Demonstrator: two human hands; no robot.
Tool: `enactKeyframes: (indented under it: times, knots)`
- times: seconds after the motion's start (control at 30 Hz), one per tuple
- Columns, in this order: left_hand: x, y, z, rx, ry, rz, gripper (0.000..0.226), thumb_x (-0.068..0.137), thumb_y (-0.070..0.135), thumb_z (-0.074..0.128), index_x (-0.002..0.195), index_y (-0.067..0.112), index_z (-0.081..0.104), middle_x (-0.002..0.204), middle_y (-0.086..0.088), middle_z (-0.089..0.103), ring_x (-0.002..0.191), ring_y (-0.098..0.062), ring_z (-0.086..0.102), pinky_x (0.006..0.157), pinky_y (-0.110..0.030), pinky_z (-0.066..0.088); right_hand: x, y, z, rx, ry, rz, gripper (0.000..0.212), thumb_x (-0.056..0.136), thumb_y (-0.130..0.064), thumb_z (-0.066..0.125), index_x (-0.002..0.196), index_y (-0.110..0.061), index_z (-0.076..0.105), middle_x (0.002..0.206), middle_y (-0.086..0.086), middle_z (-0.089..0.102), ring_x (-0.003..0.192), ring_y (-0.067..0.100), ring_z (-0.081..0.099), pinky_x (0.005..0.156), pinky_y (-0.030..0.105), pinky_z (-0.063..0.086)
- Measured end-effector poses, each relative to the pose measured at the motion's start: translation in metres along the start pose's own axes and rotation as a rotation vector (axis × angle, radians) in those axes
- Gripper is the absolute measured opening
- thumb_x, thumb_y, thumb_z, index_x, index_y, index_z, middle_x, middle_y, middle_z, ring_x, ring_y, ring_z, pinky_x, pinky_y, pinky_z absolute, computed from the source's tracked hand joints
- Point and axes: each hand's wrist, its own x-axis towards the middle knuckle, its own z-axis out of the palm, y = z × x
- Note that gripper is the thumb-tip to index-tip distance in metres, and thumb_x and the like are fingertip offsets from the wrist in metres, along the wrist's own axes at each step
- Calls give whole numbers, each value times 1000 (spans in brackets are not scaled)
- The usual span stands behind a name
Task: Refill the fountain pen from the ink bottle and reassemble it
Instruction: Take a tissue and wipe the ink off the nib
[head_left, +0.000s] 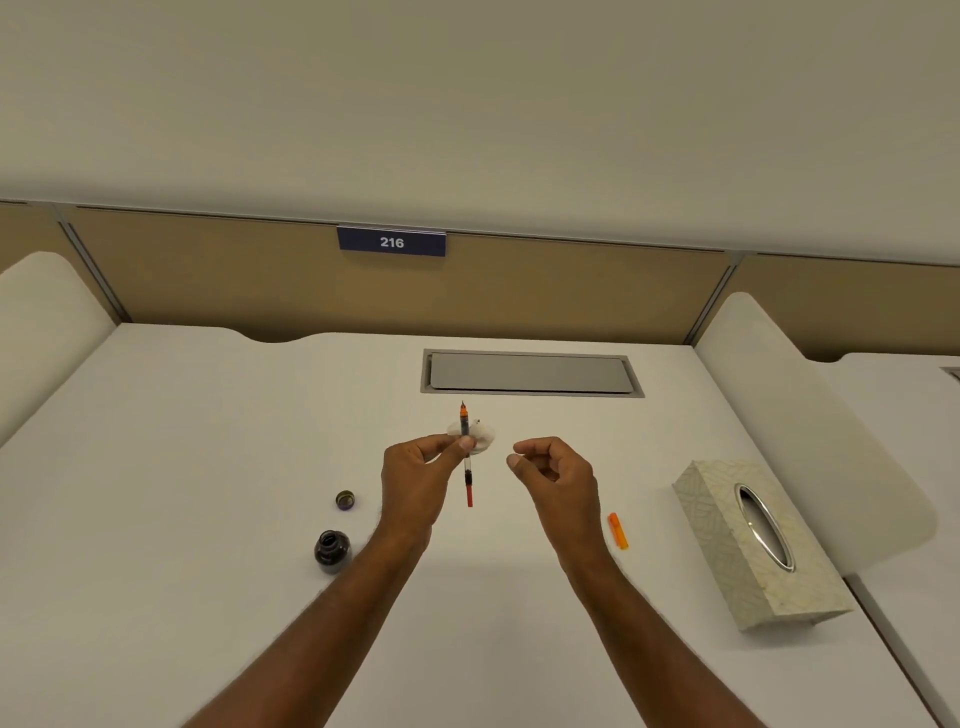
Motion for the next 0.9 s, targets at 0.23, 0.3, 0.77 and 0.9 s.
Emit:
enactKeyframes:
  times: [0.23, 0.3, 0.77, 0.9]
  knots:
    - [9, -13, 5, -68, -42, 11, 17, 88, 10, 71, 102, 8, 79, 101, 3, 79, 108, -2, 69, 97, -13, 48, 0, 51, -38, -208, 106, 116, 8, 84, -20, 72, 91, -24, 69, 84, -10, 71, 80, 4, 65, 62, 11, 45]
    - [11, -16, 9, -82, -55, 11, 17, 88, 6, 70, 102, 7, 79, 97, 6, 79, 102, 3, 70, 85, -4, 48, -4, 68, -44, -279, 120, 175, 7, 84, -22, 71, 90, -26, 68, 82, -11, 69, 79, 5, 65, 65, 20, 46]
    - [19, -54, 17, -34, -140, -65, 19, 89, 6, 67, 105, 5, 77, 107, -1, 78, 113, -9, 68, 107, -25, 44, -27, 161, -56, -822, 151, 217, 26, 82, -43, 72, 93, -22, 63, 84, 0, 71, 88, 26, 66, 71, 34, 51]
    - [17, -55, 16, -28, -143, -85, 19, 90, 4, 66, 105, 5, 77, 108, -3, 78, 113, -8, 68, 107, -24, 44, -25, 170, -55, -998, 55, 249, 31, 88, -47, 61, 98, -18, 59, 91, 1, 69, 87, 23, 64, 70, 33, 51]
